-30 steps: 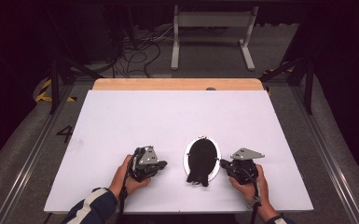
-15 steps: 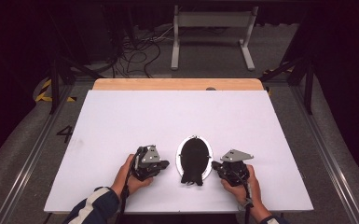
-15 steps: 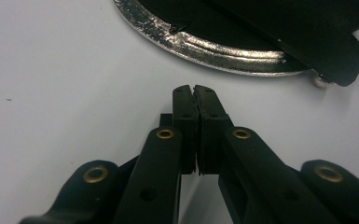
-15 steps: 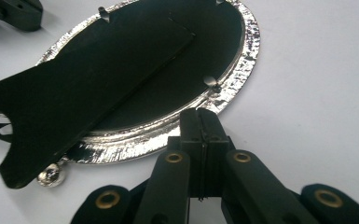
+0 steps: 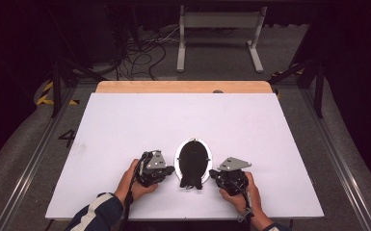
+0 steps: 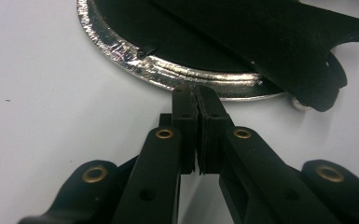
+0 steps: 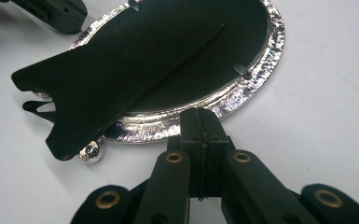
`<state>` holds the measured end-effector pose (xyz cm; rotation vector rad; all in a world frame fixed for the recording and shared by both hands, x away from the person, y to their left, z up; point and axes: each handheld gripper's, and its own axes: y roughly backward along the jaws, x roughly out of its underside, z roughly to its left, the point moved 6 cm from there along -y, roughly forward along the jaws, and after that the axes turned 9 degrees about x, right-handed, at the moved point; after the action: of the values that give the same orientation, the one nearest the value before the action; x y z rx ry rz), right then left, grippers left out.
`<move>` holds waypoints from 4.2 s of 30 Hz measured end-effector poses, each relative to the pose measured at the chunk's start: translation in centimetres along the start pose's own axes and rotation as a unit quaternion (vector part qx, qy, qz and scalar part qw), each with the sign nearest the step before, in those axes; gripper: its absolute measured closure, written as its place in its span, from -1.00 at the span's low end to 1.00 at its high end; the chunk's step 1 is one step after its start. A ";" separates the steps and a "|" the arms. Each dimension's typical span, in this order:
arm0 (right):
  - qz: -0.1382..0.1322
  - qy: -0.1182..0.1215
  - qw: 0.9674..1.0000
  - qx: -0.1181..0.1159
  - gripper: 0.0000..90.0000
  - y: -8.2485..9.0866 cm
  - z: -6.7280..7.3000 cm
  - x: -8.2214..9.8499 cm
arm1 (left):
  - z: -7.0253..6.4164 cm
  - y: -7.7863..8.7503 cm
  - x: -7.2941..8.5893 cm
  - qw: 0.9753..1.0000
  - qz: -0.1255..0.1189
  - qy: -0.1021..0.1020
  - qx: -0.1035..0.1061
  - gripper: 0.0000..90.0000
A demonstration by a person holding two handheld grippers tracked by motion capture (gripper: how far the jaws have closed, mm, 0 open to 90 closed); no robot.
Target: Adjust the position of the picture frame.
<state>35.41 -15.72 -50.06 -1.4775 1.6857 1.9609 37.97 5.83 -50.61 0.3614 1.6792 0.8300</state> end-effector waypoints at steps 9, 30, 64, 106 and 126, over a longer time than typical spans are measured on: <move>-0.005 -0.003 1.000 -0.005 1.00 -0.8 0.3 -0.7 | 0.4 0.2 0.1 1.000 0.002 0.003 -0.006 0.94; -0.005 -0.002 1.000 0.009 1.00 -2.2 0.1 -1.9 | 2.0 0.3 0.1 0.999 -0.011 0.032 -0.007 0.99; -0.007 0.017 0.999 -0.050 0.96 -1.2 0.4 -1.4 | 1.5 2.2 0.1 0.999 -0.017 -0.011 -0.024 0.90; 0.040 0.034 0.989 -0.137 0.72 -0.4 3.5 -1.4 | 1.4 13.2 10.8 0.987 -0.045 0.071 -0.135 0.04; 0.027 -0.196 0.945 -0.259 0.42 -1.7 2.3 -2.2 | 2.2 10.5 8.6 0.992 -0.032 0.074 -0.100 -0.10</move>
<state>36.37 -12.27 -49.89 -1.0537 1.1043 2.6490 35.64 19.37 -49.71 0.1090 1.7157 0.9882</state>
